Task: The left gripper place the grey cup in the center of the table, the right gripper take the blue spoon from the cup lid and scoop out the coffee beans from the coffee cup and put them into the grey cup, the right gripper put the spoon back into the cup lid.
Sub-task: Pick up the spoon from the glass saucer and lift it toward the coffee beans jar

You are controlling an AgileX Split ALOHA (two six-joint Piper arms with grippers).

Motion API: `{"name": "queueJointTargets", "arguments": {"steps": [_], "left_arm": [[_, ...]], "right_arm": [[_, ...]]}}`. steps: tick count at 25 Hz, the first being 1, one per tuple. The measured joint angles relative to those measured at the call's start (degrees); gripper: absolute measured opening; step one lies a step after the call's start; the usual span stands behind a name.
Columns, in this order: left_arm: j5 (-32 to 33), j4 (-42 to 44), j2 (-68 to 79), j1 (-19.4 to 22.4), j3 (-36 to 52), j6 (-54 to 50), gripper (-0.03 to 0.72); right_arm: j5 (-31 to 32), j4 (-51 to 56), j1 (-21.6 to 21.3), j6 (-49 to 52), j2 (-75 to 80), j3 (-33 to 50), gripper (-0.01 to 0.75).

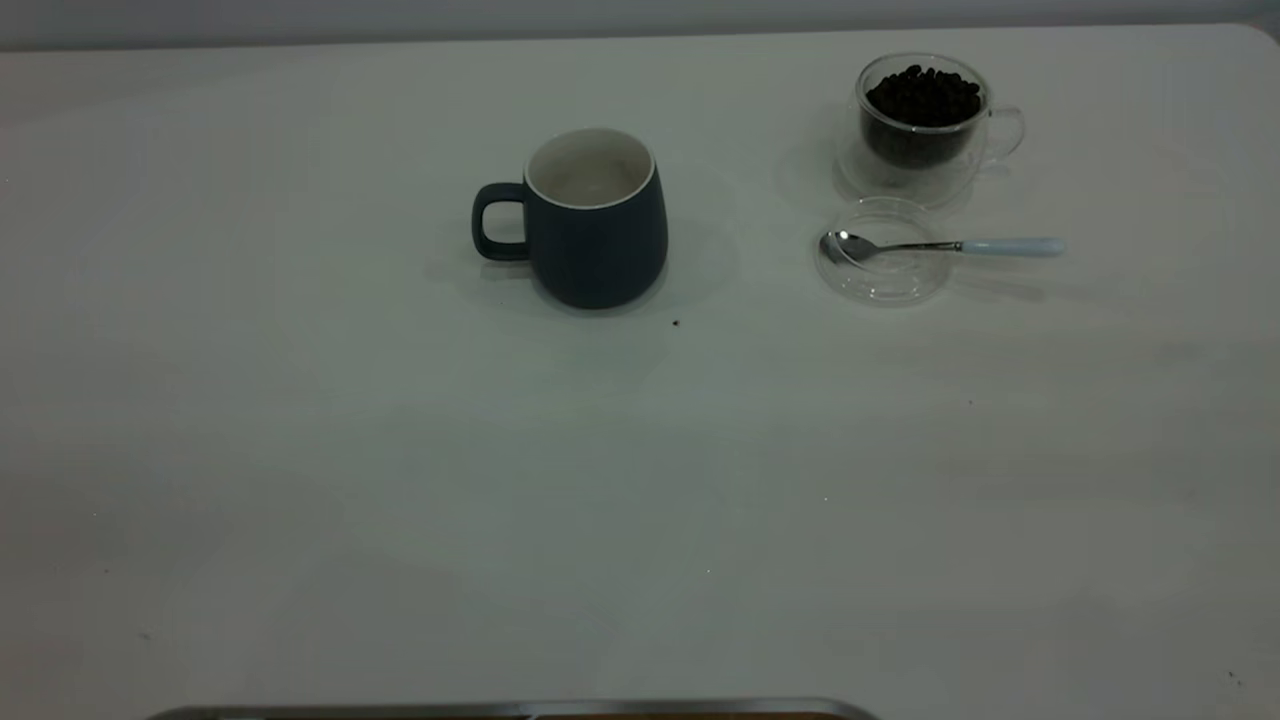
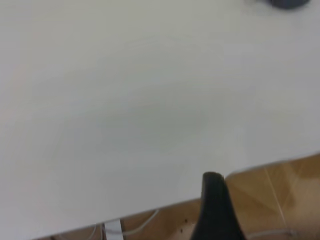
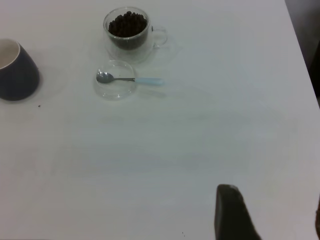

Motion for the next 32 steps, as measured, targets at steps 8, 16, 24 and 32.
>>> {"name": "queueJointTargets", "arguments": {"steps": [8,16,24,32], "left_arm": [[0.0,0.0,-1.5,9.6,0.0,0.0,0.590],[0.2,0.0,-3.9,14.4,0.0,0.0,0.590],[0.2,0.0,-3.9,14.4,0.0,0.0,0.590],[0.2,0.0,-3.9,14.4,0.0,0.0,0.590]], "right_arm": [[0.0,0.0,0.0,0.0,0.0,0.0,0.436],[0.0,0.0,0.0,0.0,0.0,0.0,0.436],[0.0,0.0,0.0,0.0,0.0,0.0,0.436],[-0.5,2.1,0.0,-0.7,0.1,0.1,0.436]]}}
